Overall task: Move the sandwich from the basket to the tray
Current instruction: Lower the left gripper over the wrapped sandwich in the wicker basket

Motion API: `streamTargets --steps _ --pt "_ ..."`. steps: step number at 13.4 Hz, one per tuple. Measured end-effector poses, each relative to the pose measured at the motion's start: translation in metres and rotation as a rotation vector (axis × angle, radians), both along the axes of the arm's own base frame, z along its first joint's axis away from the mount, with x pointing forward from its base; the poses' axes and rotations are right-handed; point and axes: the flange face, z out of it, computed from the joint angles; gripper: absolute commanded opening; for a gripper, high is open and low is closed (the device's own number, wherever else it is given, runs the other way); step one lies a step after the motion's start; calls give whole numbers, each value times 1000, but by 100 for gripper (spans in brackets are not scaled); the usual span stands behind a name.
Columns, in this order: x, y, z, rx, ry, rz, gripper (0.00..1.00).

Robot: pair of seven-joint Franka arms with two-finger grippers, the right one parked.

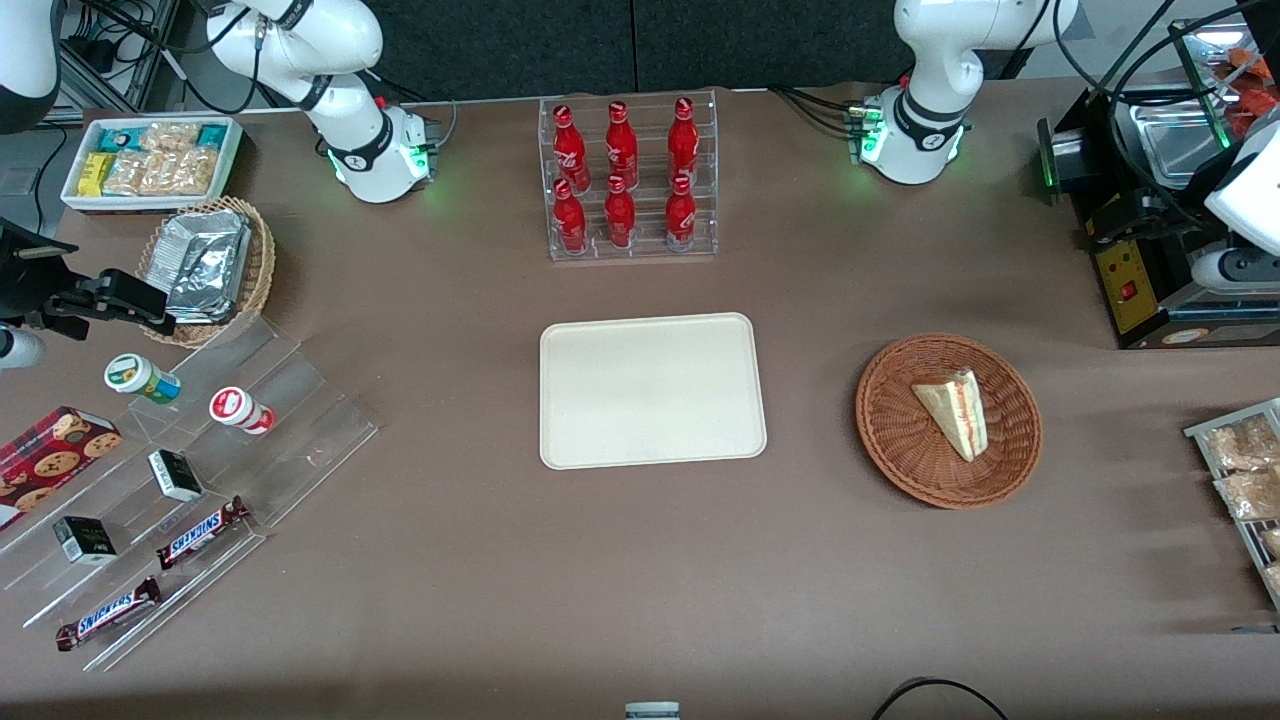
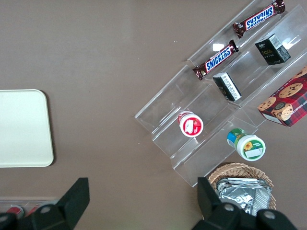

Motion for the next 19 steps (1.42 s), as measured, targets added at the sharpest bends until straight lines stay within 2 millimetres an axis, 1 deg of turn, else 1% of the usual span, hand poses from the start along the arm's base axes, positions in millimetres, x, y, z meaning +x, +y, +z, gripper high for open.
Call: streamTargets --steps 4,5,6,7,9,11,12,14,17,19 --pt "2 -4 -10 -1 16 -14 100" --pt "6 -4 -18 0 26 -14 100" --pt "12 -5 -32 1 36 -13 100" --pt "19 -5 -51 2 35 -11 100" --pt "30 -6 -97 11 12 29 100" --pt "33 -9 -145 25 -22 117 100" --pt "31 -10 -167 32 -41 169 100" --pt "27 -12 -203 43 -81 283 100" --pt "16 -29 -248 41 -150 392 100" --pt "6 -32 -276 36 -177 424 100"
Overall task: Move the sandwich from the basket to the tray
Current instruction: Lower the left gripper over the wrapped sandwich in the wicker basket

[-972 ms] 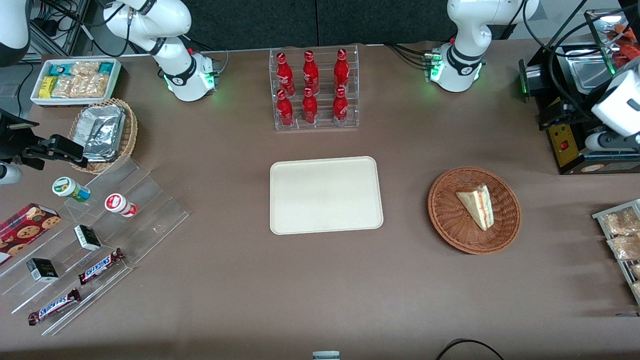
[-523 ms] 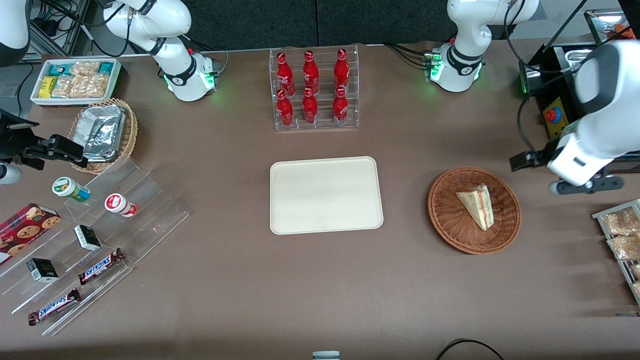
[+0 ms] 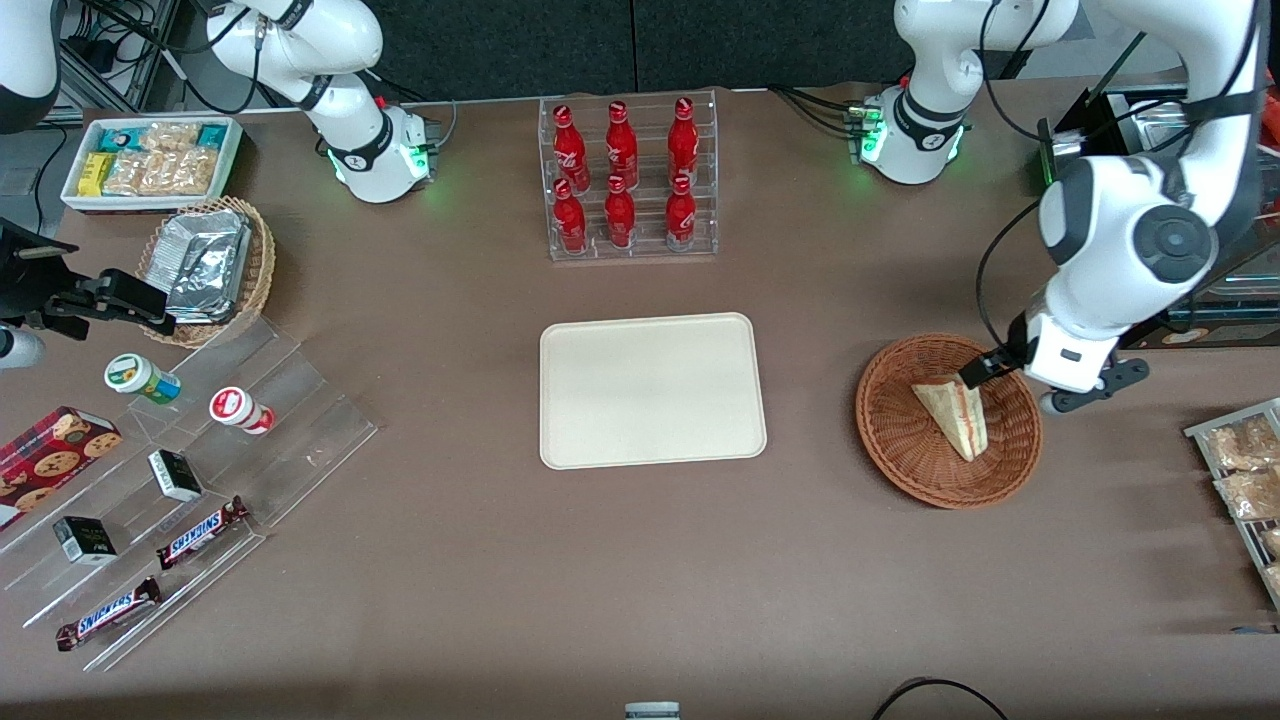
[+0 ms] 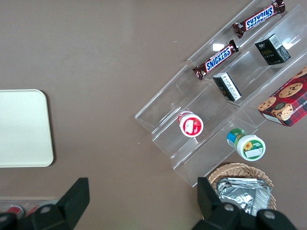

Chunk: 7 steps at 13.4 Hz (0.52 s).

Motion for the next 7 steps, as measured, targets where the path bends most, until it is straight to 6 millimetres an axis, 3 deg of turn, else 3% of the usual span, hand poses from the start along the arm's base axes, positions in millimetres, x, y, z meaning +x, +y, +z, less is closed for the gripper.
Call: streamTargets --steps 7 --pt "-12 -1 -60 -2 -26 12 100"
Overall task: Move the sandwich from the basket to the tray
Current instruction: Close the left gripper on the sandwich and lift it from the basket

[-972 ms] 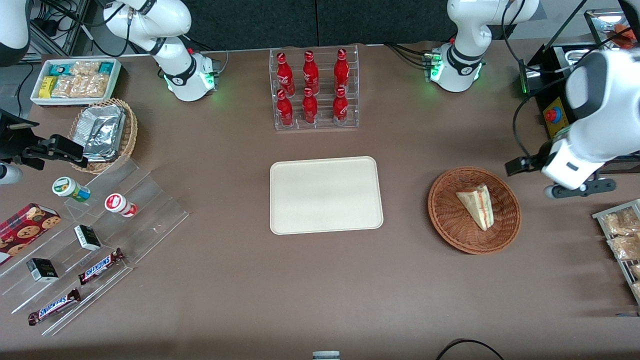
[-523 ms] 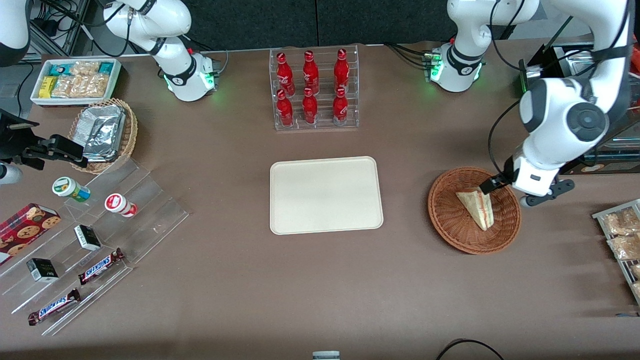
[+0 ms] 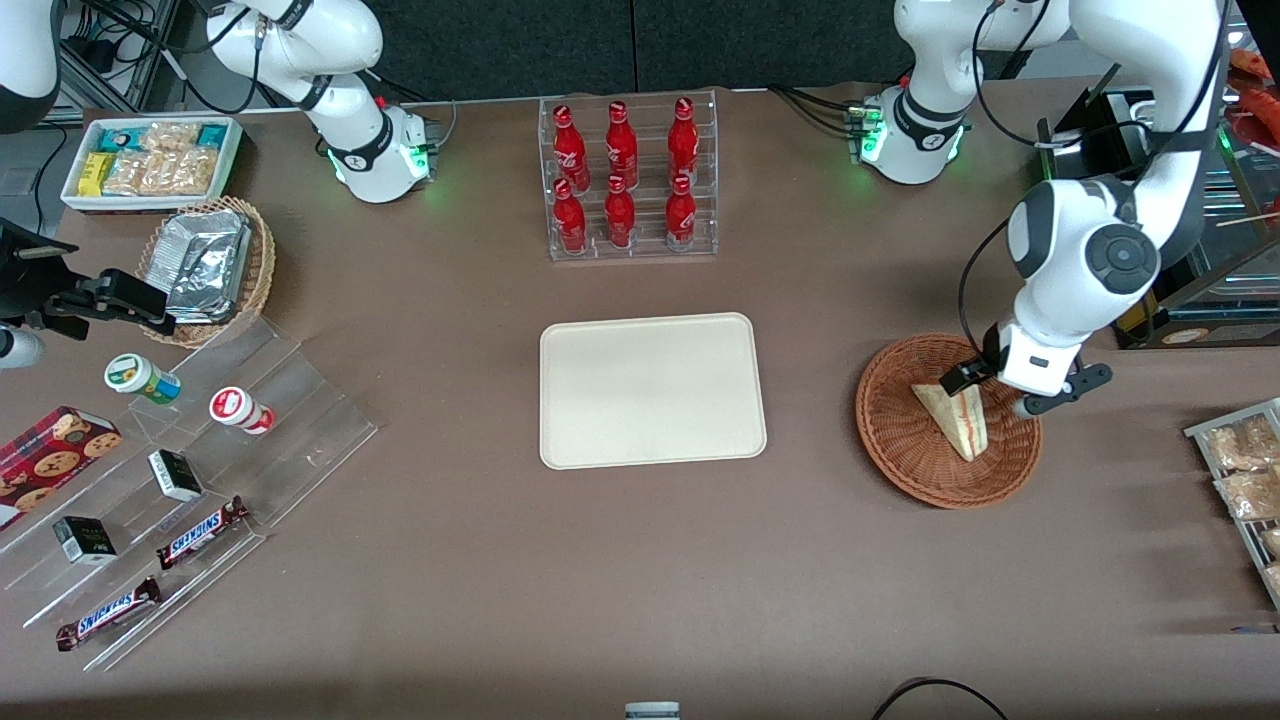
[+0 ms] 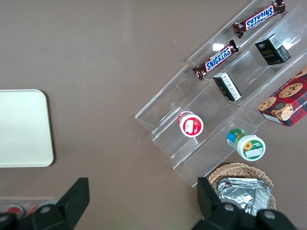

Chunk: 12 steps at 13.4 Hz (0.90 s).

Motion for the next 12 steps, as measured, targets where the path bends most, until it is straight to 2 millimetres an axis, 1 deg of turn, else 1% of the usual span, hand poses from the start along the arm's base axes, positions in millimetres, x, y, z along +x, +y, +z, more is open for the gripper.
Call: streamTargets --steps 3,4,5,6,7,12 --pt "-2 0 -27 1 -2 1 100" --pt "-2 0 -35 2 5 1 95" --pt "-2 0 -41 3 13 1 70" --pt "-2 0 -45 3 15 1 26" --pt "-2 0 -46 3 15 1 0" --pt "11 -2 -32 1 -12 1 0"
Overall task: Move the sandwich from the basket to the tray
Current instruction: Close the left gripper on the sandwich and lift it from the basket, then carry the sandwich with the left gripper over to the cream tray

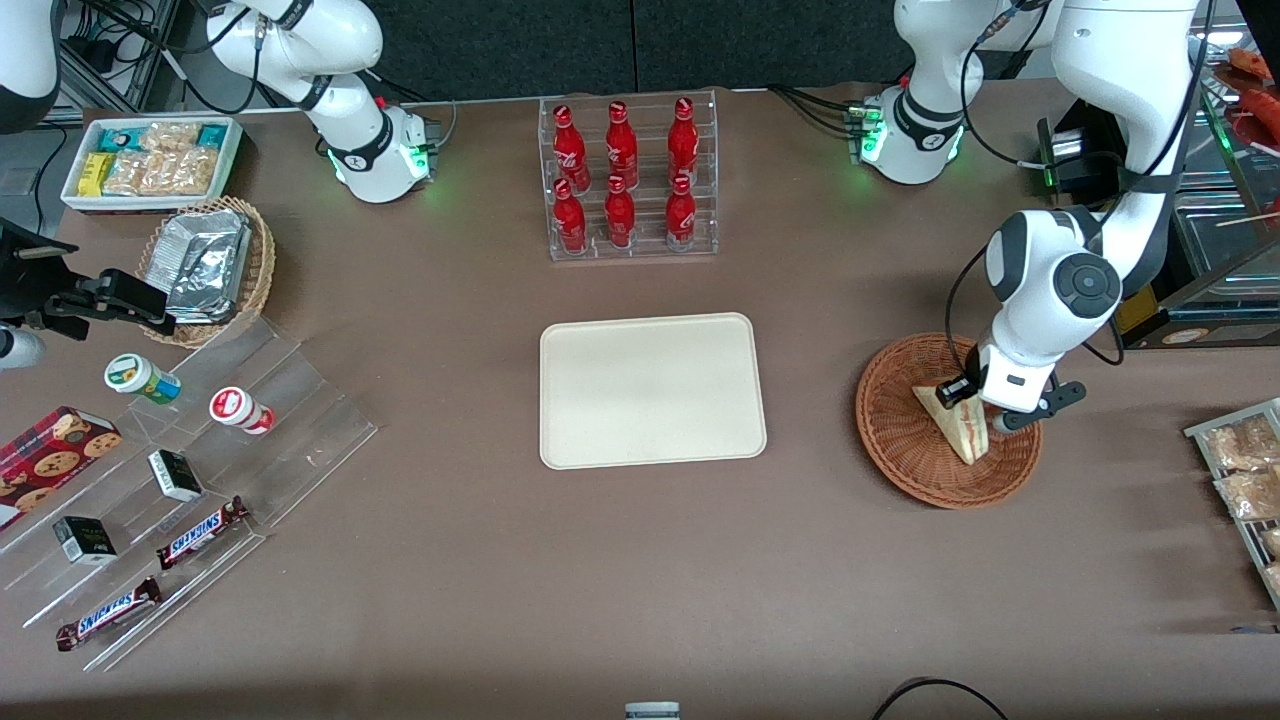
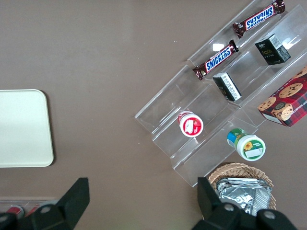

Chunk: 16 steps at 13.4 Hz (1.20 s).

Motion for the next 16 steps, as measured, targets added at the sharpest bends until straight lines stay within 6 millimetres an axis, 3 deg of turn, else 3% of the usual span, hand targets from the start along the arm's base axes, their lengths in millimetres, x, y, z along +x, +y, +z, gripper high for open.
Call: streamTargets --steps 3,6,8,9,11,14,16 --pt "10 -4 24 5 49 -4 0" --pt "24 -21 96 12 128 -28 0" --pt "25 -50 144 14 151 -77 0" --pt "22 -72 160 14 154 -114 0" --pt "10 -128 170 14 150 -171 0" --pt "-25 -228 164 21 150 -249 0" --pt "-42 -282 155 25 136 -279 0"
